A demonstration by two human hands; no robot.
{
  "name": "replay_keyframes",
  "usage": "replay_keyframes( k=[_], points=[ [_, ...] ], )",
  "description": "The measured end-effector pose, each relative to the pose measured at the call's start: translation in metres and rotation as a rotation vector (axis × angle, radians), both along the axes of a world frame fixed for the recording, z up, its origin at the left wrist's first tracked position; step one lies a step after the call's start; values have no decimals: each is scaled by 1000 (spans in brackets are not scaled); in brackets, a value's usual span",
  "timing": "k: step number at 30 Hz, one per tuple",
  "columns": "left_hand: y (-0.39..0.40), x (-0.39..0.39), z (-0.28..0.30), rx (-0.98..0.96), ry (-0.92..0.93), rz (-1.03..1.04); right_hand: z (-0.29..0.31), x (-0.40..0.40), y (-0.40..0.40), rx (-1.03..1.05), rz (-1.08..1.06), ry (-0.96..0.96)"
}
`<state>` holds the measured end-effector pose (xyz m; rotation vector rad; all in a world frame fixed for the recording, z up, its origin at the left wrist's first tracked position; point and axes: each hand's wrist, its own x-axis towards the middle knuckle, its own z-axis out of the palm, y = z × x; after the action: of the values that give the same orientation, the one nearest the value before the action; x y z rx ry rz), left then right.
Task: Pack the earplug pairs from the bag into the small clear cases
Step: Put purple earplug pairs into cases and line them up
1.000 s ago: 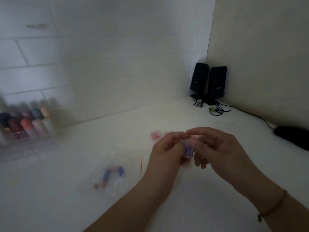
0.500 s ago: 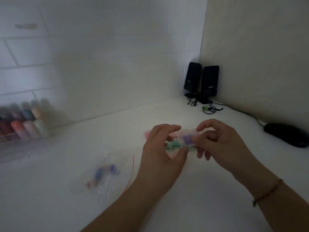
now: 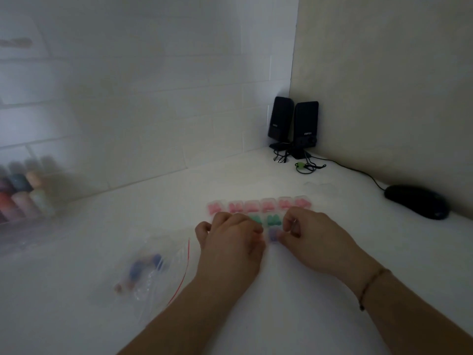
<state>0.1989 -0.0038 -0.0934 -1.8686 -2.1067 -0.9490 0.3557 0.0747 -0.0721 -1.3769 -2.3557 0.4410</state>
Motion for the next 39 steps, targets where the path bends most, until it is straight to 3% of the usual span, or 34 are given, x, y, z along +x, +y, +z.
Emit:
replay_keyframes(
  k=[6,10,13,18,28,30,33,36,39],
  points=[
    [-1,5,1,66,-83,-50,14,12,12,76,-147,184],
    [-1,6,8,119,-126,-162,17,31,49,130,-256,-2],
    [-7,9,11,45,-203,-282,11,45,83,99,-352,-99],
    [-15,16,11,-14,-177,-409,-14,60,109,16,-319,-166],
    [-7,17,8,-18,-482,-421,-4,67,92,232,-407,-40],
    [-6,19,13,-19,-690,-420,7,65,77,316,-297,159],
    [-4,23,25,-48,-1238,-502,25,46,40,362,118,416],
    [-5,24,31,-108,-1641,-548,31,22,14,427,374,371],
    [-4,21,29,-70,-1793,-560,26,8,7,489,496,352]
  ],
)
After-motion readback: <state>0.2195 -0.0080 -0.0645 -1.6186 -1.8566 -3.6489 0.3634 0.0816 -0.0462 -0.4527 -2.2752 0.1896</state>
